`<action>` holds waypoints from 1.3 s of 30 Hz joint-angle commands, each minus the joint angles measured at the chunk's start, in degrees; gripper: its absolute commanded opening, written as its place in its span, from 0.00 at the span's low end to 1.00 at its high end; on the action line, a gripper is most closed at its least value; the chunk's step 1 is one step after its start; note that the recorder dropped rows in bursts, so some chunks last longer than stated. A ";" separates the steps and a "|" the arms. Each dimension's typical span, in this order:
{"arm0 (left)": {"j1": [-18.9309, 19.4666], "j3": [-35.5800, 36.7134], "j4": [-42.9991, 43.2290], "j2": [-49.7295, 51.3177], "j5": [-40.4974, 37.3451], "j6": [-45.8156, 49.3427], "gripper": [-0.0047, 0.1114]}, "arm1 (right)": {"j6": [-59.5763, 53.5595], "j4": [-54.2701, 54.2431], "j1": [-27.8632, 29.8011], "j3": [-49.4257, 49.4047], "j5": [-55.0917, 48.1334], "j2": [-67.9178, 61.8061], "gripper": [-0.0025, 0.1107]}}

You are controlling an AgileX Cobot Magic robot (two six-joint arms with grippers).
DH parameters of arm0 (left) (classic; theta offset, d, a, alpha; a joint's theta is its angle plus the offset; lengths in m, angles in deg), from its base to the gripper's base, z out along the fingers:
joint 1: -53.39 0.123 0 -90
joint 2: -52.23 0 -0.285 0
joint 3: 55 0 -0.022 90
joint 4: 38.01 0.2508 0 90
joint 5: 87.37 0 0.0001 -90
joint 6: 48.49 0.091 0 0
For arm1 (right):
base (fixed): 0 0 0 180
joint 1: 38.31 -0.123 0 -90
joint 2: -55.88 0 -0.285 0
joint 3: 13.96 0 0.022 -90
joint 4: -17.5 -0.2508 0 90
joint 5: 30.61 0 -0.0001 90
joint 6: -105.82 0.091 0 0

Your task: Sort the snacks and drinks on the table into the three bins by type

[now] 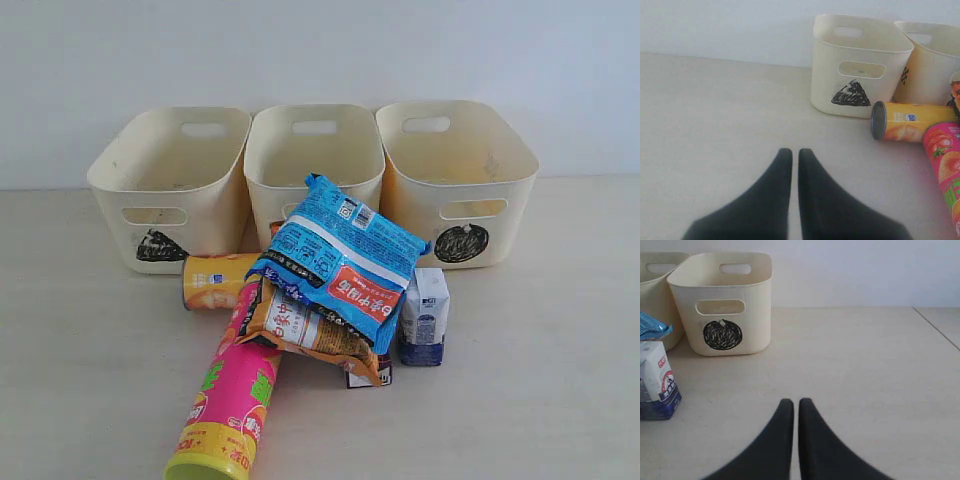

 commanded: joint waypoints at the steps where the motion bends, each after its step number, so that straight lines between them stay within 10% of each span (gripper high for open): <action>1: 0.08 -0.19 -0.27 -0.22 0.76 -0.20 0.07 | -0.39 -0.07 0.37 -0.19 0.95 0.32 0.03; 17: 0.08 -0.19 -0.27 -0.22 0.76 -0.20 0.07 | -0.13 0.08 0.37 -0.19 33.05 0.32 0.03; 23: 0.08 -0.19 -0.27 -0.22 0.76 -0.20 0.07 | 22.44 2.79 0.37 -0.19 42.18 0.32 0.03; 39: 0.08 -0.19 -0.27 -0.22 0.76 -0.20 0.07 | 30.44 27.99 0.37 29.79 26.18 -27.25 0.03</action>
